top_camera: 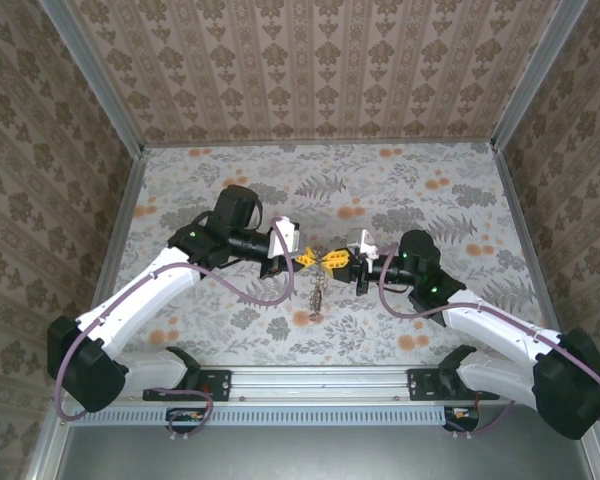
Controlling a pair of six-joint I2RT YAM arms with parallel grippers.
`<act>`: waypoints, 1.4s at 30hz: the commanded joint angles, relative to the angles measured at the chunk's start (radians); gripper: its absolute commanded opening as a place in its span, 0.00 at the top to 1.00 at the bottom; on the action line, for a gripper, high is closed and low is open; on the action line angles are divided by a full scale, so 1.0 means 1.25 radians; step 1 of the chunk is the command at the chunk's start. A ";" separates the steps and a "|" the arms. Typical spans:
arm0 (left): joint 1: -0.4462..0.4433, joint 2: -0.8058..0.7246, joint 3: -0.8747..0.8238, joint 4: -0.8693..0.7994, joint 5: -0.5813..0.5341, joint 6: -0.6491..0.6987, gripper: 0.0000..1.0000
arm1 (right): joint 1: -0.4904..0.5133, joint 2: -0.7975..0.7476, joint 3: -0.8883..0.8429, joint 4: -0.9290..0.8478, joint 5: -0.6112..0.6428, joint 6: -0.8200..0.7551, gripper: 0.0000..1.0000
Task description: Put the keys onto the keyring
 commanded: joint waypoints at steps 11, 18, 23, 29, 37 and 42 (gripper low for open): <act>-0.013 -0.013 -0.019 -0.016 0.039 0.025 1.00 | -0.040 0.014 -0.019 0.195 0.043 0.121 1.00; -0.014 -0.014 -0.031 -0.022 0.017 0.040 1.00 | -0.053 0.012 -0.030 0.243 0.060 0.159 1.00; -0.018 -0.019 -0.042 -0.018 0.008 0.041 1.00 | -0.055 0.011 -0.031 0.248 0.069 0.167 1.00; -0.023 -0.022 -0.053 -0.004 -0.018 0.038 1.00 | -0.055 0.023 -0.033 0.273 0.071 0.189 1.00; -0.028 -0.033 -0.075 0.068 -0.087 0.001 1.00 | -0.056 0.031 -0.034 0.258 0.066 0.191 1.00; -0.006 -0.048 -0.089 0.085 -0.096 -0.036 1.00 | -0.055 0.001 -0.013 0.144 0.050 0.120 1.00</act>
